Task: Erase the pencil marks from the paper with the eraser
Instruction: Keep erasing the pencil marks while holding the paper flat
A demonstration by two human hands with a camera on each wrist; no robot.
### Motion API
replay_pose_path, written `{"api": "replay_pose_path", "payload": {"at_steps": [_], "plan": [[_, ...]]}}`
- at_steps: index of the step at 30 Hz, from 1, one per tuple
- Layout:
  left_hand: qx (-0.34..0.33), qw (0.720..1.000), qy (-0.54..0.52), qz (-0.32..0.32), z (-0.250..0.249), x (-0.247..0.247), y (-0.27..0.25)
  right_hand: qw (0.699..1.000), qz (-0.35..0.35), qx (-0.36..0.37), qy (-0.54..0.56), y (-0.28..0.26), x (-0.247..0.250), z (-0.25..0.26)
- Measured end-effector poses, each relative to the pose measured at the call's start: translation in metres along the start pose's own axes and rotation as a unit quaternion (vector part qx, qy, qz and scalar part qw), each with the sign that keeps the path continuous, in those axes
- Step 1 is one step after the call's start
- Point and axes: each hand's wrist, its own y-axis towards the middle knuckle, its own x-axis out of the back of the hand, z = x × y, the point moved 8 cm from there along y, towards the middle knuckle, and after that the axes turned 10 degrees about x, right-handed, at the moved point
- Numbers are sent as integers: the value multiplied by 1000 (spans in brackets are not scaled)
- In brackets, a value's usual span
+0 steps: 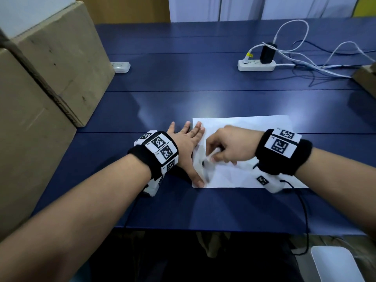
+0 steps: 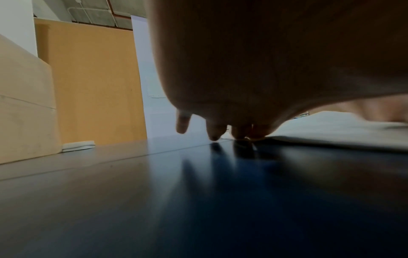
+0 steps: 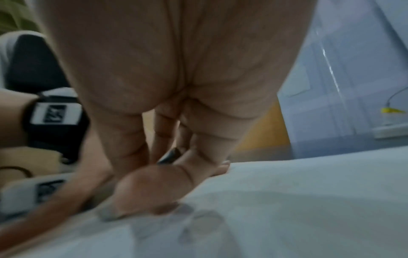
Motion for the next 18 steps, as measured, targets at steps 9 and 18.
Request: {"api": "replay_pose_path", "payload": {"at_steps": [9,18], "plan": [[9,999,-18,25,-3,2,-3,998,47,27,44,-8,-17,11],[8,999,-7,36,-4,3,-4,998,-54,-16,12,1,12,-16]]}}
